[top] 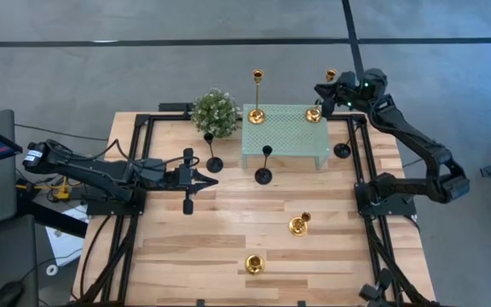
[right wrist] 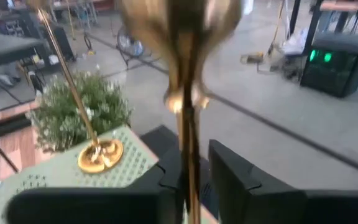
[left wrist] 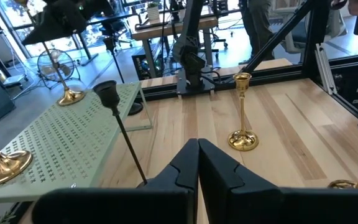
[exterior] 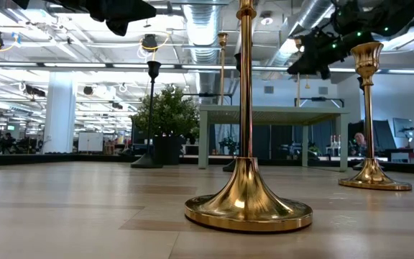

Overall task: Pick & Place candle stick holders
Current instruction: Put the gold candle holder on the shelf, then put the black candle holder on the shelf

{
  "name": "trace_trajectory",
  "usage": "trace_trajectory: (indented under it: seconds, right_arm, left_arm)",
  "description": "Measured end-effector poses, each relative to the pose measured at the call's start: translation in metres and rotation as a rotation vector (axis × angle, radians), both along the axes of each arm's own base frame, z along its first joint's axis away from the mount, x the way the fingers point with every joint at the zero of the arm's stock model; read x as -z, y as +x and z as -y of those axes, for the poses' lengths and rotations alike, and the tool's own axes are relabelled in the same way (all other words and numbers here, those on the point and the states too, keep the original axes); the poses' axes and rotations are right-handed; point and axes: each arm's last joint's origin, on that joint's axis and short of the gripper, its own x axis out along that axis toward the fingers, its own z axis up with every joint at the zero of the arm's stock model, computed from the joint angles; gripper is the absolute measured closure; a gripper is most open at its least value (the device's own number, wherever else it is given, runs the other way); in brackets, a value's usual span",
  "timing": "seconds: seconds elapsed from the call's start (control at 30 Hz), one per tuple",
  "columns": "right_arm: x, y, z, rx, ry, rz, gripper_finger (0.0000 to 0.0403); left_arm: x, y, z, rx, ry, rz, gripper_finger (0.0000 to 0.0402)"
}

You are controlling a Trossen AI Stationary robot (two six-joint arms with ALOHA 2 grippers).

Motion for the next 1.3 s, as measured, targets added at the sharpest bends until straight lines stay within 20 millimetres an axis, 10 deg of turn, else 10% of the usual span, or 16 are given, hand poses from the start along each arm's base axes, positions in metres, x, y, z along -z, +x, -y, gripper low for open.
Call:
trace_trajectory:
  seconds: [0.43, 0.93, 1.3]
  right_arm:
    - [-0.035, -0.014, -0.028, 0.001, 0.024, -0.019, 0.0221]
    - [-0.065, -0.051, -0.128, -0.072, 0.076, 0.033, 0.0263]
    - [-0.062, -0.061, -0.161, -0.181, 0.098, 0.018, 0.0285]
  left_arm:
    - [0.0, 0.0, 0.0, 0.0, 0.0, 0.0, 0.0392]
    - [0.0, 0.0, 0.0, 0.0, 0.0, 0.0, 0.0392]
    - [0.0, 0.0, 0.0, 0.0, 0.0, 0.0, 0.0392]
